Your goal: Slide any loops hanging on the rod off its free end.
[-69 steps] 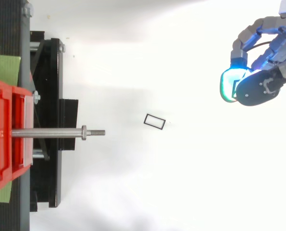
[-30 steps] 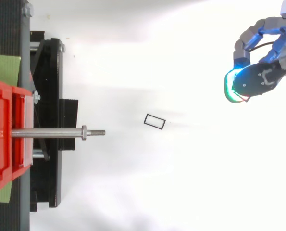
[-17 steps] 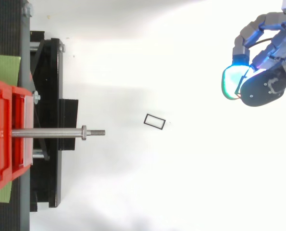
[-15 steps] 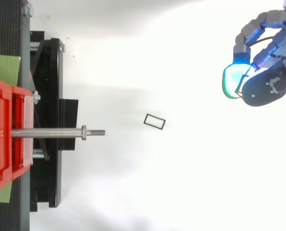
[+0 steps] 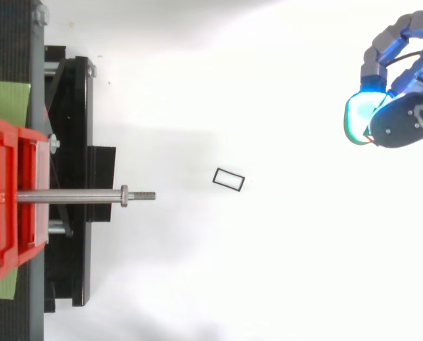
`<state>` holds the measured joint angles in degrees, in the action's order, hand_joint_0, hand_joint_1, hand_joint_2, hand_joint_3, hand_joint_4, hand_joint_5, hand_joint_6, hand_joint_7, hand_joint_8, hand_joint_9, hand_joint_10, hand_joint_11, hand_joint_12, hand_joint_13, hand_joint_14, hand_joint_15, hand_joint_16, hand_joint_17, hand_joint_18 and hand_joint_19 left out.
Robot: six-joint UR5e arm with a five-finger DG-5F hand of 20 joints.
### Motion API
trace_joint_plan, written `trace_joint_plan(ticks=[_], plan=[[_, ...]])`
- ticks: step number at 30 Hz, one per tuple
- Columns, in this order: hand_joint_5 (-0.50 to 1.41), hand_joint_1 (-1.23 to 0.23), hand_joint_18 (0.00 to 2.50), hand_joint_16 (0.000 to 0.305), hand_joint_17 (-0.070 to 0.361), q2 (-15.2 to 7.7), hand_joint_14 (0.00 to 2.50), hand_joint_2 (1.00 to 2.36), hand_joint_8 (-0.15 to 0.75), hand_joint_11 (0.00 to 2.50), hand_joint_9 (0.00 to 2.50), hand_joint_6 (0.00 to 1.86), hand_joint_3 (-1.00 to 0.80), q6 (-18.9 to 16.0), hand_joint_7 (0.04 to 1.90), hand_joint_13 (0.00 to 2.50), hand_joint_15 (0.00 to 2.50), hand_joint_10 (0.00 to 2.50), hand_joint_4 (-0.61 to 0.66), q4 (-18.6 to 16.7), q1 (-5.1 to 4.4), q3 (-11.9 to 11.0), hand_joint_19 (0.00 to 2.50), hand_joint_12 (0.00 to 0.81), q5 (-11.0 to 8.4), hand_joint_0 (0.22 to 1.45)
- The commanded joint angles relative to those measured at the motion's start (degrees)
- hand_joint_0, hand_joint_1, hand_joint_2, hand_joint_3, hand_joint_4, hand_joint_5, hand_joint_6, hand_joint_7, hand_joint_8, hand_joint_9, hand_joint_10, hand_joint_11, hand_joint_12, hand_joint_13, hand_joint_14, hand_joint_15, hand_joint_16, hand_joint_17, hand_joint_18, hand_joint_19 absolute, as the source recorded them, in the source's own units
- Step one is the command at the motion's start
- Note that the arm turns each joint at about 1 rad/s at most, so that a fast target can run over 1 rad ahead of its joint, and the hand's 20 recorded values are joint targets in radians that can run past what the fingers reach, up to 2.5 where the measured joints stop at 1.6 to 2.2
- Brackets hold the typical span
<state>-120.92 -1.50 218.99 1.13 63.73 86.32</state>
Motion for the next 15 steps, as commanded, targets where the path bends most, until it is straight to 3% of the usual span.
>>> trace_joint_plan(ticks=[1,10,15], plan=[[-0.14,-0.63,0.65,0.045,0.102,0.0,0.01,1.0,0.264,0.32,0.87,0.88,-0.49,0.0,0.91,0.62,0.2,0.01,0.08,-0.1,0.01,0.0,0.47,0.336,-0.02,0.59],[-0.13,-0.65,0.65,0.045,0.101,0.0,0.01,1.01,0.269,0.32,0.89,0.87,-0.4,0.0,0.94,0.63,0.2,0.01,0.07,-0.1,-0.08,0.0,0.46,0.337,-0.1,0.6],[-0.15,-0.77,0.66,0.046,0.102,0.0,0.01,1.01,0.266,0.33,0.86,0.9,-0.25,0.0,0.94,0.62,0.2,0.01,0.05,-0.1,-0.08,0.0,0.45,0.34,-0.19,0.62]])
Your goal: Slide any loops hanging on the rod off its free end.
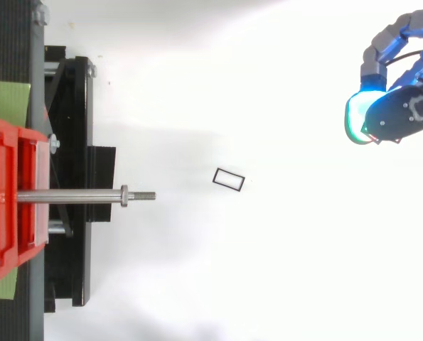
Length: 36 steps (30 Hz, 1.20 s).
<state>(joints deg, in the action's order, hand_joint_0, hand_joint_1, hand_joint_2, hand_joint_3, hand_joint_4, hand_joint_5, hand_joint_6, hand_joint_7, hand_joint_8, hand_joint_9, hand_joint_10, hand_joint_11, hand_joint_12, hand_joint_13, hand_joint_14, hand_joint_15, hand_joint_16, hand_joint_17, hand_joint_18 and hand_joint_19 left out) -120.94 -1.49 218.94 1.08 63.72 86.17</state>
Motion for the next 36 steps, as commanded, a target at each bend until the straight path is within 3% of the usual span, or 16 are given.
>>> trace_joint_plan(ticks=[1,12,25,28,32,36], plan=[[-0.15,-0.79,0.66,0.046,0.104,0.0,0.01,1.01,0.27,0.33,0.84,0.9,-0.25,0.0,0.91,0.61,0.19,0.01,0.04,0.0,0.07,-0.1,0.45,0.342,-0.03,0.63],[-0.17,-0.85,0.65,0.046,0.103,0.0,0.01,1.0,0.256,0.32,0.8,0.9,-0.5,-0.1,0.85,0.6,0.19,0.01,0.1,0.0,-0.02,0.0,0.43,0.338,-0.03,0.65],[-0.14,-0.67,0.66,0.045,0.101,0.0,0.01,1.0,0.262,0.31,0.87,0.88,-0.5,-0.3,0.91,0.63,0.19,0.01,0.08,0.0,-0.02,0.0,0.44,0.335,0.05,0.61],[-0.14,-0.65,0.67,0.045,0.101,0.0,0.01,1.01,0.269,0.32,0.88,0.89,-0.4,-0.3,0.91,0.64,0.2,0.01,0.07,0.0,-0.02,0.0,0.46,0.337,0.05,0.6],[-0.15,-0.66,0.66,0.045,0.102,0.0,0.01,1.01,0.267,0.32,0.87,0.89,-0.35,-0.3,0.91,0.63,0.2,0.01,0.08,0.0,-0.11,0.0,0.46,0.34,-0.03,0.61],[-0.16,-0.78,0.67,0.046,0.103,0.0,0.01,1.0,0.261,0.32,0.85,0.89,-0.49,-0.3,0.87,0.63,0.19,0.01,0.11,0.0,-0.2,0.0,0.44,0.342,-0.12,0.62]])
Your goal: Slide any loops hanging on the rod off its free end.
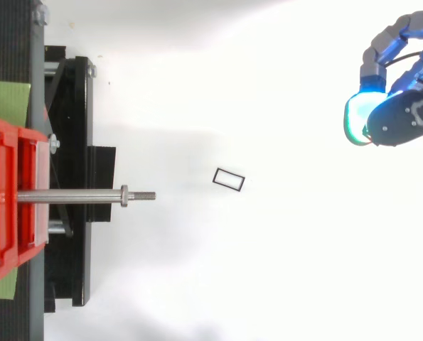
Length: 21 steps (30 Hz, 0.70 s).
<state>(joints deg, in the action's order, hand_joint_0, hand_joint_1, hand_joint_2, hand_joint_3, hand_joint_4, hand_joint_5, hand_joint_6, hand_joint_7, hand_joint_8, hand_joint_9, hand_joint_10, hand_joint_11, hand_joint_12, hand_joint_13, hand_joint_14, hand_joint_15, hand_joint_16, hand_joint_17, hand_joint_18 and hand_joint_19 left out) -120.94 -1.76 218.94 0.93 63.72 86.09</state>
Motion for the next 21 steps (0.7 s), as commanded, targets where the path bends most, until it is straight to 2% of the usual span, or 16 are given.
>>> trace_joint_plan(ticks=[1,6,11,19,21], plan=[[-0.16,-0.8,0.67,0.045,0.102,0.0,0.01,1.0,0.261,0.32,0.85,0.89,-0.5,0.0,0.87,0.63,0.19,0.01,0.11,0.0,-0.05,0.0,0.44,0.34,-0.05,0.62],[-0.15,-0.81,0.68,0.045,0.101,0.0,0.01,1.0,0.256,0.32,0.85,0.89,-0.5,0.0,0.87,0.63,0.19,0.01,0.11,0.0,-0.05,0.0,0.44,0.334,-0.05,0.62],[-0.15,-0.74,0.69,0.045,0.1,0.0,0.01,1.0,0.256,0.32,0.87,0.89,-0.5,0.0,0.88,0.64,0.19,0.01,0.1,0.0,-0.05,0.0,0.44,0.334,0.04,0.61],[-0.13,-0.52,0.69,0.044,0.1,0.0,0.01,1.0,0.265,0.31,0.93,0.87,-0.5,0.0,0.92,0.66,0.19,0.01,0.08,0.0,-0.05,0.0,0.45,0.329,0.04,0.59],[-0.13,-0.53,0.69,0.044,0.099,0.0,0.01,1.0,0.267,0.32,0.93,0.87,-0.49,0.0,0.92,0.65,0.19,0.01,0.07,0.0,-0.05,0.0,0.46,0.329,0.04,0.61]])
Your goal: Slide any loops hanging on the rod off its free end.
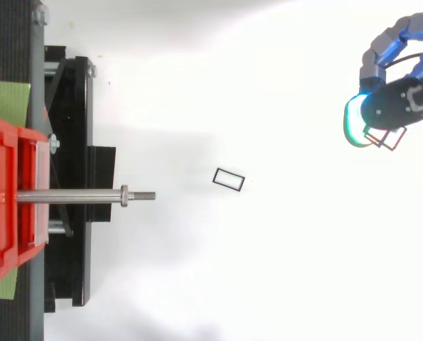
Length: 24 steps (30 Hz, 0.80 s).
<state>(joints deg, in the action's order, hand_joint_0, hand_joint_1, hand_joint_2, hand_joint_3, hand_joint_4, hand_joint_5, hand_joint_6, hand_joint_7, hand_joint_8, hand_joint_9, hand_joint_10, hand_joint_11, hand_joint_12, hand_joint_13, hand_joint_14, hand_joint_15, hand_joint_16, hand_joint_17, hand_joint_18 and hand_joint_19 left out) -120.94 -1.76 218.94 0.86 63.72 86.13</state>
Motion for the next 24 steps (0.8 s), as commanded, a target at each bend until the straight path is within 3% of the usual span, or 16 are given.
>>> trace_joint_plan(ticks=[1,9,24], plan=[[-0.13,-0.55,0.68,0.044,0.099,0.0,0.01,1.0,0.268,0.32,0.93,0.87,-0.45,0.0,0.93,0.65,0.19,0.01,0.07,0.0,0.02,-0.1,0.46,0.33,0.0,0.61],[-0.15,-0.77,0.68,0.046,0.105,0.0,0.01,1.01,0.269,0.32,0.87,0.9,-0.26,0.0,0.92,0.63,0.2,0.01,0.07,0.0,-0.07,0.0,0.45,0.343,0.0,0.62],[-0.15,-0.71,0.67,0.045,0.102,0.0,0.01,1.01,0.262,0.32,0.87,0.89,-0.43,0.0,0.92,0.63,0.19,0.01,0.1,0.1,-0.07,0.0,0.46,0.337,0.09,0.62]])
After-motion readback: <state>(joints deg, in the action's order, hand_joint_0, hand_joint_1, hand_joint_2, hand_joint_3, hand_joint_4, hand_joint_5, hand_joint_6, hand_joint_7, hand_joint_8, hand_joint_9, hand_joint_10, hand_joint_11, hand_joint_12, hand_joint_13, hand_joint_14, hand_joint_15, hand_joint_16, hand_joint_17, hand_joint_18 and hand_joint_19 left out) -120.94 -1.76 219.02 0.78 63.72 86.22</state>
